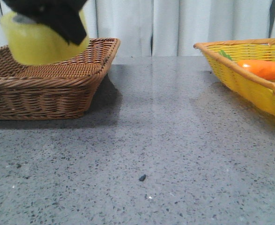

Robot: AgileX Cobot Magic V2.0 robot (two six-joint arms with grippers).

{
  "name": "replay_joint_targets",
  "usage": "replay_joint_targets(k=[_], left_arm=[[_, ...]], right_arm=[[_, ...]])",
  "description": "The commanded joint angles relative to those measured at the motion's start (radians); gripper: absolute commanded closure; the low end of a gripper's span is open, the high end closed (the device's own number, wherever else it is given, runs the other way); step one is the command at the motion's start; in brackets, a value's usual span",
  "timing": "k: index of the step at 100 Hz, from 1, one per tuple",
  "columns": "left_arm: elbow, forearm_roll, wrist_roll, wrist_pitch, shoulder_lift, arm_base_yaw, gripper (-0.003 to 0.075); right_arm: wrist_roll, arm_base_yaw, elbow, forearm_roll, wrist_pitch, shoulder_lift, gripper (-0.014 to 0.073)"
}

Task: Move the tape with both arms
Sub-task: 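Lift the tape roll with the left gripper and lower it into the brown basket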

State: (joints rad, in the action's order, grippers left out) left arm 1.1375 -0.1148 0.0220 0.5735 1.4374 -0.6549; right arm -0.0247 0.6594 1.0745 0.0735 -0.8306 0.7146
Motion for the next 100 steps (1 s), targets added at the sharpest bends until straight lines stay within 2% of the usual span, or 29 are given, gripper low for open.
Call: replay_joint_targets(k=[1,27,44,49,71,83,100], left_arm=[[0.024,-0.003,-0.005,-0.103,-0.004,0.004,0.0605],[0.024,-0.001,-0.005,-0.105,0.076,0.004,0.0592],[0.027,-0.001,-0.005,-0.107,0.079,0.004,0.0444],[0.028,-0.001,-0.005,-0.105,0.077,0.004,0.0424],[0.03,0.001,-0.005,-0.08,0.01,0.004,0.0428],[0.03,0.03,-0.005,-0.079,-0.068,0.004,0.049],[0.024,0.08,-0.005,-0.081,-0.204,0.004,0.0693]], right_arm=[[0.005,-0.004,0.024,-0.006,0.086,-0.001,0.0666],[0.005,-0.004,0.024,-0.006,0.086,-0.001,0.0666],[0.005,-0.004,0.024,-0.006,0.086,-0.001,0.0666],[0.005,-0.004,0.024,-0.006,0.086,-0.001,0.0666],[0.005,-0.004,0.012,-0.045,0.081,-0.006,0.0666],[0.005,-0.004,-0.027,-0.1,0.099,-0.035,0.0666],[0.005,-0.004,-0.124,-0.145,0.173,-0.117,0.0666]])
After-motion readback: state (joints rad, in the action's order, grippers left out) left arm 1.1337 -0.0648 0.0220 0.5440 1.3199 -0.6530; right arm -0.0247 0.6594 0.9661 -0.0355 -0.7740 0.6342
